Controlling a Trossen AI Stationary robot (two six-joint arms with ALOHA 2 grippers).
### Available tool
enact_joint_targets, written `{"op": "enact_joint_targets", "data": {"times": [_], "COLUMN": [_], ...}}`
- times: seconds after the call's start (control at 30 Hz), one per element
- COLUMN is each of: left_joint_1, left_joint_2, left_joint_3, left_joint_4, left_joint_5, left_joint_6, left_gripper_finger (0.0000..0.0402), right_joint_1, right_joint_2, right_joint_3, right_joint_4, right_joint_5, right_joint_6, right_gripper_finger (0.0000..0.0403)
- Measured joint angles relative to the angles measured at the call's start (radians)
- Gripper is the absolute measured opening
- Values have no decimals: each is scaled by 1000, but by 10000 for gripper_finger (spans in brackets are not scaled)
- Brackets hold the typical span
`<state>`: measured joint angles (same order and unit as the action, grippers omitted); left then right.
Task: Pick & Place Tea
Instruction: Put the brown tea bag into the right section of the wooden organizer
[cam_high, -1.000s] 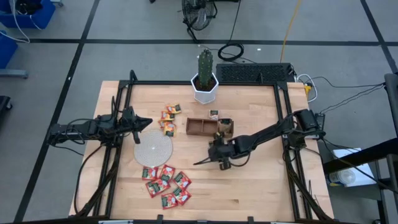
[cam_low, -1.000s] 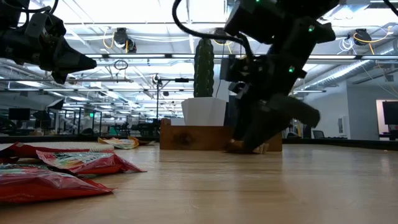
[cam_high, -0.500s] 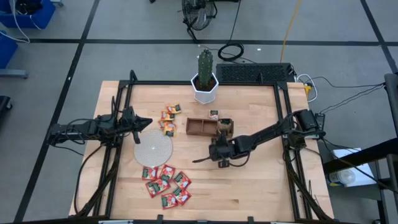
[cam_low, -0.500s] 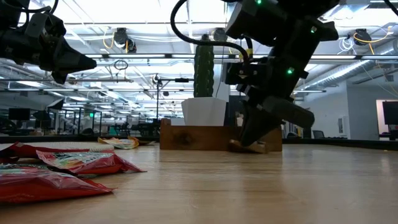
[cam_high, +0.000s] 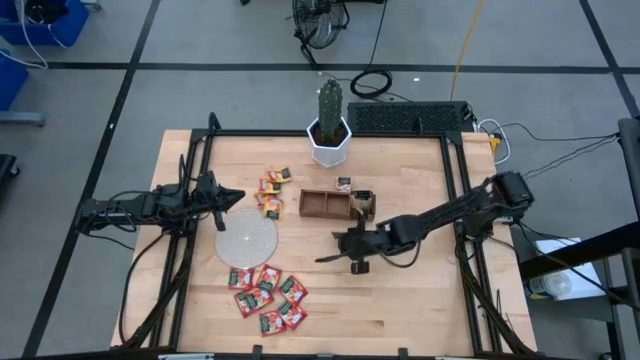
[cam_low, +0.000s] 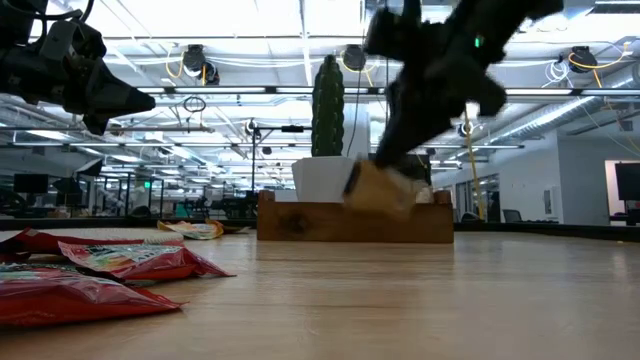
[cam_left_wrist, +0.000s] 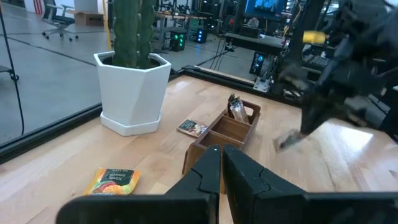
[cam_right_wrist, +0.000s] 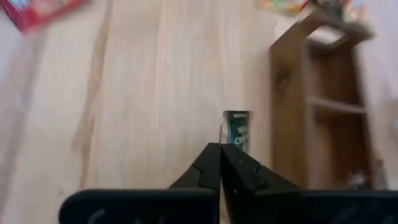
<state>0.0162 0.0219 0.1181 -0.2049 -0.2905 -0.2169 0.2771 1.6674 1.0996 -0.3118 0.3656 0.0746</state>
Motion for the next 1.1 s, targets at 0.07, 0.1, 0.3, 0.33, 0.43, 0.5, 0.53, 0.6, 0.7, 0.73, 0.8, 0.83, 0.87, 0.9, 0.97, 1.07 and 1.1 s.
{"op": "enact_joint_targets", "data": {"times": [0.07, 0.1, 0.3, 0.33, 0.43, 0.5, 0.53, 0.6, 0.7, 0.73, 0.8, 0.83, 0.87, 0.9, 0.97, 1.07, 1.1], "left_joint_1": [0, 0, 0, 0, 0, 0, 0, 0, 0, 0, 0, 0, 0, 0, 0, 0, 0], "left_joint_2": [0, 0, 0, 0, 0, 0, 0, 0, 0, 0, 0, 0, 0, 0, 0, 0, 0], "left_joint_3": [0, 0, 0, 0, 0, 0, 0, 0, 0, 0, 0, 0, 0, 0, 0, 0, 0], "left_joint_4": [-1, 0, 0, 0, 0, -1, 0, -1, -1, -1, -1, -1, -1, -1, -1, -1, -1], "left_joint_5": [0, 0, 0, 0, 0, 0, 0, 0, 0, 0, 0, 0, 0, 0, 0, 0, 0], "left_joint_6": [0, 0, 0, 0, 0, 0, 0, 0, 0, 0, 0, 0, 0, 0, 0, 0, 0], "left_gripper_finger": [21, 21, 21, 21, 21, 21, 21, 21, 21, 21, 21, 21, 21, 21, 21, 21, 21], "right_joint_1": [0, 0, -45, -56, -95, -117, -125, -141, -174, -183, -201, -211, -225, -237, -260, -298, -310], "right_joint_2": [-43, -67, -252, -285, -394, -457, -482, -516, -547, -547, -546, -546, -546, -543, -527, -498, -483], "right_joint_3": [0, 0, -151, -215, -433, -586, -663, -789, -917, -945, -978, -984, -986, -987, -984, -972, -967], "right_joint_4": [-7, -9, 156, 232, 529, 762, 878, 1077, 1278, 1316, 1355, 1357, 1356, 1354, 1356, 1363, 1363], "right_joint_5": [1, 1, 3, 4, 0, 1, 1, -9, -82, -100, -110, -122, -150, -181, -237, -265, -273], "right_joint_6": [-5, -5, -7, -7, -6, -5, -7, -11, 8, 18, 28, 30, 30, 30, 27, 14, 14], "right_gripper_finger": [0, 0, 0, 0, 0, 0, 0, 0, 0, 0, 0, 0, 0, 0, 0, 0, 0]}}
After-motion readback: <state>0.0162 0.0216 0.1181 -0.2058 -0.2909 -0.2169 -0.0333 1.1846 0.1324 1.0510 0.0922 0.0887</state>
